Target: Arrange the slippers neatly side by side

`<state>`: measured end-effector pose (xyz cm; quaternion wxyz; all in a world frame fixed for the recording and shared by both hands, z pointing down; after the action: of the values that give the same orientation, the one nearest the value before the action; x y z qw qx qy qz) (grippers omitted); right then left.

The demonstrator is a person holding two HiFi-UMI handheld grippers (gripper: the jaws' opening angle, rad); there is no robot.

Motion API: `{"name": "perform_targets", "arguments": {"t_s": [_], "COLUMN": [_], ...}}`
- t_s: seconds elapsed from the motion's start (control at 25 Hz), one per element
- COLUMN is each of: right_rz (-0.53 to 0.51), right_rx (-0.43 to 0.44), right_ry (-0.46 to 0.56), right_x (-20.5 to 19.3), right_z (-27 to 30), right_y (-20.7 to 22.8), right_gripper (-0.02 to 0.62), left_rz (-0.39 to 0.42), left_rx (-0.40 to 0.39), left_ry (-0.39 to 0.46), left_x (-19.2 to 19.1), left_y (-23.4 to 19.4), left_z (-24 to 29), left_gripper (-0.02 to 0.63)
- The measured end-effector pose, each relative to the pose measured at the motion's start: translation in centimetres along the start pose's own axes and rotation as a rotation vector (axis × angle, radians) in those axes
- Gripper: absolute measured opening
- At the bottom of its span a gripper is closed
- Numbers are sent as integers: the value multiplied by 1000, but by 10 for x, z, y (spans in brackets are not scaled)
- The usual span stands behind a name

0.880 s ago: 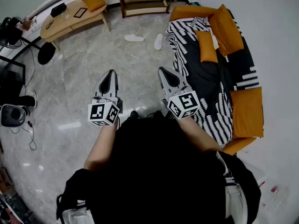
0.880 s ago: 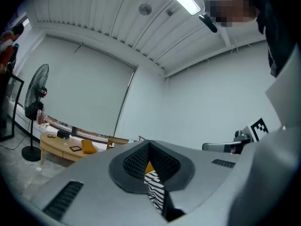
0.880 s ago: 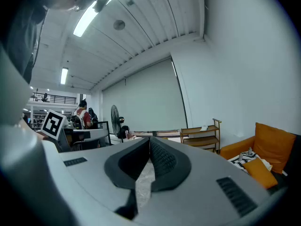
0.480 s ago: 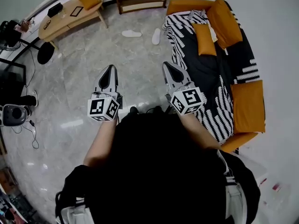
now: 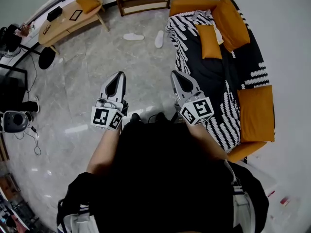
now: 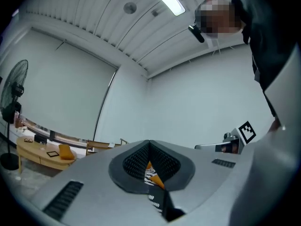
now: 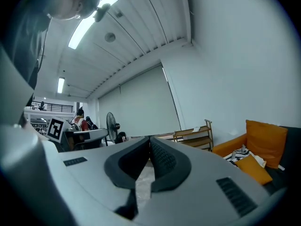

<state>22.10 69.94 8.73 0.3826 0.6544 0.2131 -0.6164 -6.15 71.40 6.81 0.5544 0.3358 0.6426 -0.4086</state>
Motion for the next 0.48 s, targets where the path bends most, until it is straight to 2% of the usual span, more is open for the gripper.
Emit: {"name": "perform_targets", "arguments": {"t_s": [0.12, 0.28, 0.48], "right_rz": [3, 10, 18], "right_rx": [19, 53, 59], "right_ry": [-21, -49, -90], "right_x": [-8, -19, -22], "right_z": [-2, 6, 39], "right_y": [14, 28, 52], "right_gripper": [32, 32, 32], "left_rz": [-10, -25, -77], "left_rx": [10, -19, 7], "left_ry": [-24, -69, -111], "left_x": [-11, -24, -43], "left_y": [7, 11, -12], "left_z": [9, 16, 43], "left_gripper": [15, 15, 15]}}
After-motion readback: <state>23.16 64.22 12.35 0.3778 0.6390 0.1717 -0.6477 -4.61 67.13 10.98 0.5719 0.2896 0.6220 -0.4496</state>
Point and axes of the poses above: the fingertips, and each gripper's own axes: z forward along the fingers, y to its right, x out of its top, the point moved 9 cm from there along -z, backward along the fingers, and after that the axes turned 2 degrees about x, right-handed, at the moved point
